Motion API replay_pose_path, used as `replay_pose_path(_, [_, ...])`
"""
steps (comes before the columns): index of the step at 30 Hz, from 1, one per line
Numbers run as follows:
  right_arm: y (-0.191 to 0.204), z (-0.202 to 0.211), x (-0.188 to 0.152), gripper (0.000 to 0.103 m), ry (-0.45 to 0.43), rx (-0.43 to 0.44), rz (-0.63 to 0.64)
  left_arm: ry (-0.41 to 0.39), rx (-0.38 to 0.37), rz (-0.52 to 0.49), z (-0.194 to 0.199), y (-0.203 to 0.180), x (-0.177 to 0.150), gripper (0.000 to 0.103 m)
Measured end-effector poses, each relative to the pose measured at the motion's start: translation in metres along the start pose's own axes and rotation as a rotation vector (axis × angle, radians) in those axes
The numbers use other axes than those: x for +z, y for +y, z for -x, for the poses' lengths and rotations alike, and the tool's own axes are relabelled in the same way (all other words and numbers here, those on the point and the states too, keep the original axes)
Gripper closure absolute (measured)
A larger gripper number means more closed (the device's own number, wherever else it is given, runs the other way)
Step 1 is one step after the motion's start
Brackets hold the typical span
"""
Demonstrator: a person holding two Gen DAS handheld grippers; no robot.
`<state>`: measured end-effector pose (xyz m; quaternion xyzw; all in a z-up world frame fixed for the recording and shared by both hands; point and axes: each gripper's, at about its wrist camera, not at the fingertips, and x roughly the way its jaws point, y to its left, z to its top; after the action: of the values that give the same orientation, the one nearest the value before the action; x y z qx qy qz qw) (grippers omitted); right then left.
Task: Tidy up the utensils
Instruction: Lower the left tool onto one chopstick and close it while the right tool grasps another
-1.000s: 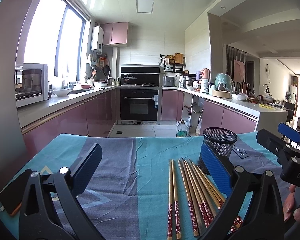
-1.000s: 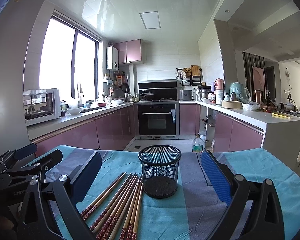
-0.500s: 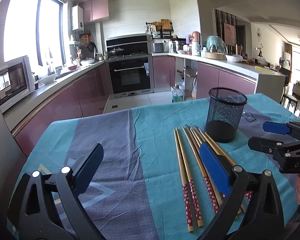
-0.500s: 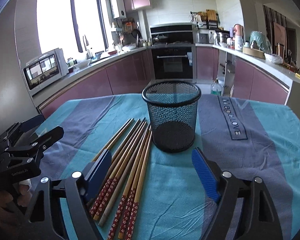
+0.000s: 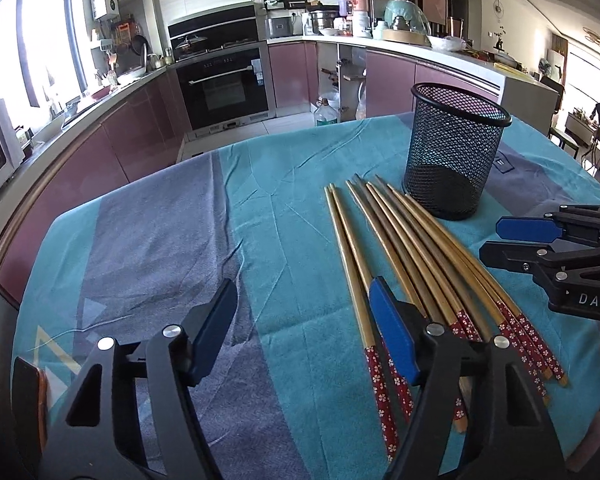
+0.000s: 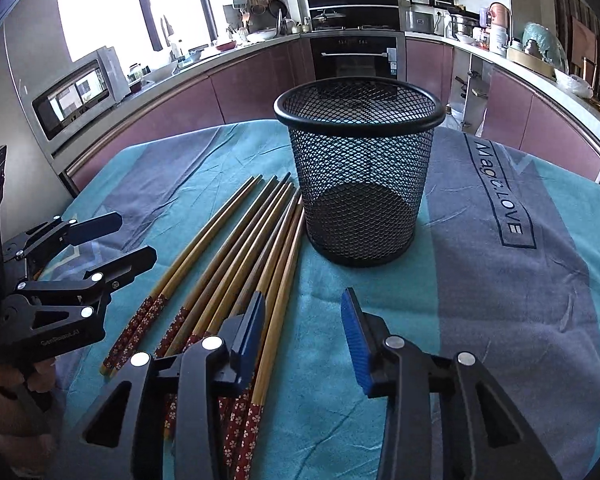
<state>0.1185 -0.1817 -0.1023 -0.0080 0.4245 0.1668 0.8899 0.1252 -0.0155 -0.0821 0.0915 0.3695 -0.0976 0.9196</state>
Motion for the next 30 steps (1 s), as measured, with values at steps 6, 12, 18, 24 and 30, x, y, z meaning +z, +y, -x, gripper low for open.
replay_pose_path(6, [-0.002,-0.01,0.0,0.073,0.034,0.008,0.006,0.059,-0.017,-0.015,-0.02,-0.005,0.005,0.044])
replay_pose_path(12, [0.0,-0.015,0.002,0.073,0.048,-0.008,0.025,0.079,-0.051,-0.021,-0.033,-0.008,0.007,0.044])
replay_pose_path(18, [0.006,-0.019,0.006,0.073,0.052,-0.029,0.056,0.114,-0.063,-0.045,-0.045,-0.013,0.01,0.048])
replay_pose_path(24, [0.01,-0.024,0.01,0.079,0.053,-0.041,0.071,0.12,-0.093,-0.03,-0.049,-0.015,0.016,0.065])
replay_pose_path(30, [0.007,-0.024,0.014,0.096,0.063,-0.005,0.049,0.124,-0.131,0.003,-0.05,-0.02,0.018,0.088])
